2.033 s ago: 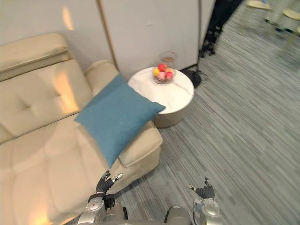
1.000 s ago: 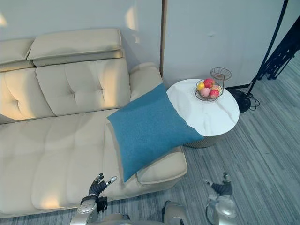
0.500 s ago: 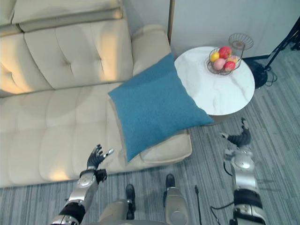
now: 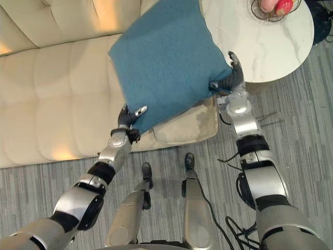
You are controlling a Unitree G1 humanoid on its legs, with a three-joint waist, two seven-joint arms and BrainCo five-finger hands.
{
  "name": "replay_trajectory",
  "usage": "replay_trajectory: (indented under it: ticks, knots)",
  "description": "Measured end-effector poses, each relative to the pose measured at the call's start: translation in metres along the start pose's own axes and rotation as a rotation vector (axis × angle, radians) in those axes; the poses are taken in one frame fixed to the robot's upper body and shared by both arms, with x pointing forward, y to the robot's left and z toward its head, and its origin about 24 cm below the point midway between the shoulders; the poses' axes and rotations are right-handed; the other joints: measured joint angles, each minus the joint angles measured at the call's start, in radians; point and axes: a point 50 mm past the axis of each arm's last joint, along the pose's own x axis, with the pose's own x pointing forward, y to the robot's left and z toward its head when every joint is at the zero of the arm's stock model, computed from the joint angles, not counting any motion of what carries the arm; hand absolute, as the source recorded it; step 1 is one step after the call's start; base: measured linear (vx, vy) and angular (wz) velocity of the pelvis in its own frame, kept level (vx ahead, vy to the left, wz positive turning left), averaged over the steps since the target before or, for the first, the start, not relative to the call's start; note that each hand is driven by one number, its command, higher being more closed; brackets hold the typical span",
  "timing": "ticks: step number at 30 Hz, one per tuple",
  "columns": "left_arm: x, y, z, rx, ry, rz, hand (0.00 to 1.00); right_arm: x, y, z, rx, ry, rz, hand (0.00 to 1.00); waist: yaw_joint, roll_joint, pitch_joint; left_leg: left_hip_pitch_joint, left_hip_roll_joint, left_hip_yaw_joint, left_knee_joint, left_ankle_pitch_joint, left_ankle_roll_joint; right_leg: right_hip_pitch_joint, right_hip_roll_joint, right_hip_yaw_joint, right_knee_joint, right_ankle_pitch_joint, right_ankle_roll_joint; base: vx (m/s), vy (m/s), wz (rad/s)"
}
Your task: Pick up cushions and gather them together orderly.
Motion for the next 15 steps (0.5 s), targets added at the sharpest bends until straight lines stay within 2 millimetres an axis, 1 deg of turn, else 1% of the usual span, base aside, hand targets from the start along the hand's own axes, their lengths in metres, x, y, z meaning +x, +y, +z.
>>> replay_trajectory:
  ticks: [3, 7, 9, 10, 12, 13, 15]
  knots:
    - [0.004, 0.008, 0.009, 0.015, -0.024, 0.024, 1.00, 0.004, 0.006, 0.020, -0.019, -0.069, 0.028, 1.00, 0.005, 0.001, 0.000, -0.015, 0.016, 0.012, -0.005, 0.005, -0.008, -0.017, 0.010, -0.003, 0.001, 0.002, -0.003, 0.02, -0.069, -0.01]
    - [0.007, 0.007, 0.018, 0.010, -0.045, 0.025, 1.00, 0.003, 0.010, 0.033, -0.035, -0.140, 0.053, 1.00, 0.011, 0.001, 0.000, -0.009, 0.019, 0.015, -0.019, 0.011, -0.017, -0.017, 0.012, -0.004, 0.001, 0.000, -0.006, 0.03, -0.030, 0.01]
    - [0.008, 0.006, 0.022, 0.006, -0.059, 0.020, 1.00, 0.001, 0.011, 0.036, -0.030, -0.159, 0.057, 1.00, 0.013, 0.001, 0.000, -0.007, 0.018, 0.016, -0.019, 0.011, -0.017, -0.017, 0.011, -0.001, 0.003, -0.001, -0.007, 0.04, -0.012, 0.00]
    - [0.007, 0.002, 0.026, -0.009, -0.074, 0.008, 1.00, -0.002, 0.012, 0.036, -0.028, -0.177, 0.062, 1.00, 0.020, 0.001, 0.000, -0.005, 0.017, 0.017, -0.019, 0.012, -0.017, -0.017, 0.010, 0.001, 0.006, -0.001, -0.007, 0.04, -0.009, 0.00]
    - [0.006, -0.002, 0.028, 0.007, -0.085, 0.001, 1.00, -0.008, 0.013, 0.032, -0.027, -0.180, 0.069, 1.00, 0.026, 0.000, 0.000, 0.003, 0.015, 0.016, -0.020, 0.012, -0.017, -0.013, 0.008, 0.002, 0.018, -0.009, -0.007, 0.04, -0.014, 0.07]
    - [0.003, 0.001, 0.026, 0.001, -0.095, 0.000, 1.00, -0.020, 0.018, 0.018, -0.017, -0.166, 0.090, 1.00, 0.026, 0.000, 0.000, 0.028, 0.014, 0.006, -0.025, 0.012, -0.017, 0.011, 0.008, 0.000, 0.026, -0.022, -0.008, 0.07, -0.029, 0.14]
    - [-0.006, 0.005, 0.021, -0.006, -0.112, -0.008, 1.00, -0.039, 0.022, -0.004, -0.001, -0.130, 0.111, 1.00, 0.025, 0.000, 0.000, 0.067, 0.013, -0.005, -0.036, 0.011, -0.018, 0.046, 0.007, -0.005, 0.036, -0.043, -0.007, 0.06, -0.025, 0.15]
